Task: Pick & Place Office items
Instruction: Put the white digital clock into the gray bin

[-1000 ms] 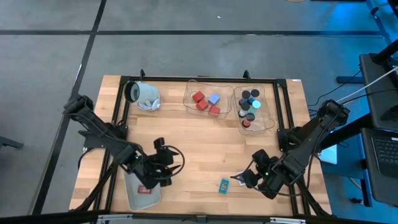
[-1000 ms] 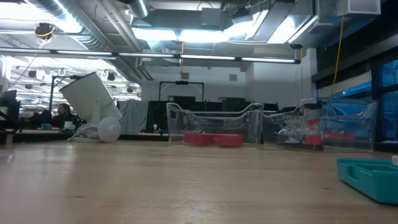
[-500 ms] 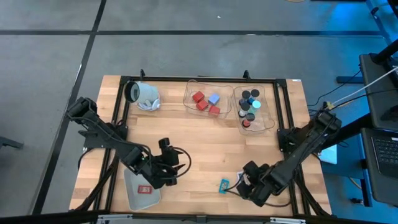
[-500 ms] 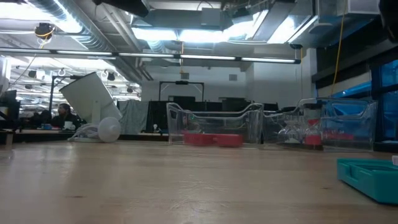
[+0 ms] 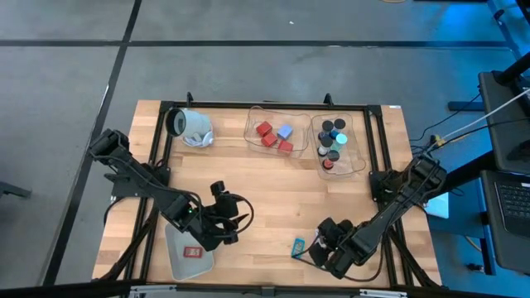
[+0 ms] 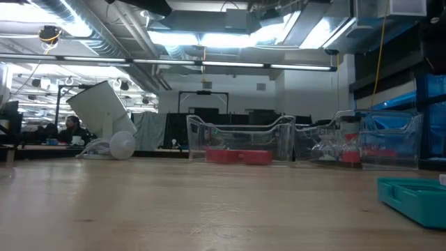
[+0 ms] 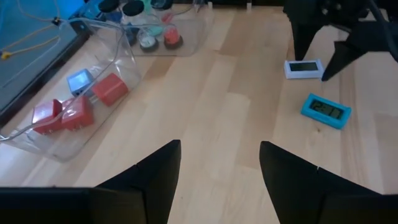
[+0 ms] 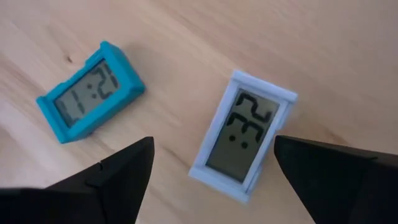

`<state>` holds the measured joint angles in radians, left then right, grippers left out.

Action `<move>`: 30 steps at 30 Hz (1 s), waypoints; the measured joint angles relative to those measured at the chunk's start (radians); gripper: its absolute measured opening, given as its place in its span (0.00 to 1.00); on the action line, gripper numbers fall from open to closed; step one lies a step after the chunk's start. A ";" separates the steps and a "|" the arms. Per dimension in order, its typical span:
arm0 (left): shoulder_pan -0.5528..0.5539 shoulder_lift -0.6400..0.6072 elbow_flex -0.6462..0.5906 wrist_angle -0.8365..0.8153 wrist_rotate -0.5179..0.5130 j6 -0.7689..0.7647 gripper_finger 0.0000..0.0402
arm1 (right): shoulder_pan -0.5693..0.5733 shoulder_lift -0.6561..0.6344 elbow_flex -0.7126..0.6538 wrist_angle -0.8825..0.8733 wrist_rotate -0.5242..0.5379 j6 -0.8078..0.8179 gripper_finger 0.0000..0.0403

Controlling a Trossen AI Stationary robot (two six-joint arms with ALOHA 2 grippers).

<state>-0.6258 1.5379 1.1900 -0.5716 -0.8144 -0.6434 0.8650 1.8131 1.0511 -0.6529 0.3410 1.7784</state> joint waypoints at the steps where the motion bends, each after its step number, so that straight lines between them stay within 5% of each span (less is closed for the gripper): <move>1: 0.000 0.000 0.000 0.000 -0.006 0.000 0.54 | 0.000 0.008 0.000 -0.001 0.009 -0.029 0.83; 11: 0.000 0.000 0.000 0.000 -0.009 -0.004 0.53 | 0.006 0.071 0.005 -0.012 0.066 -0.227 0.77; 25: 0.000 -0.001 0.000 0.000 -0.011 0.035 0.54 | 0.003 0.070 0.003 0.029 0.082 -0.573 0.35; 30: 0.000 -0.001 0.000 0.003 -0.027 0.024 0.54 | -0.013 0.070 0.002 0.072 0.078 -0.574 0.37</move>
<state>-0.6254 1.5372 1.1896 -0.5690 -0.8418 -0.6192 0.8521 1.8835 1.0531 -0.5814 0.4190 1.2041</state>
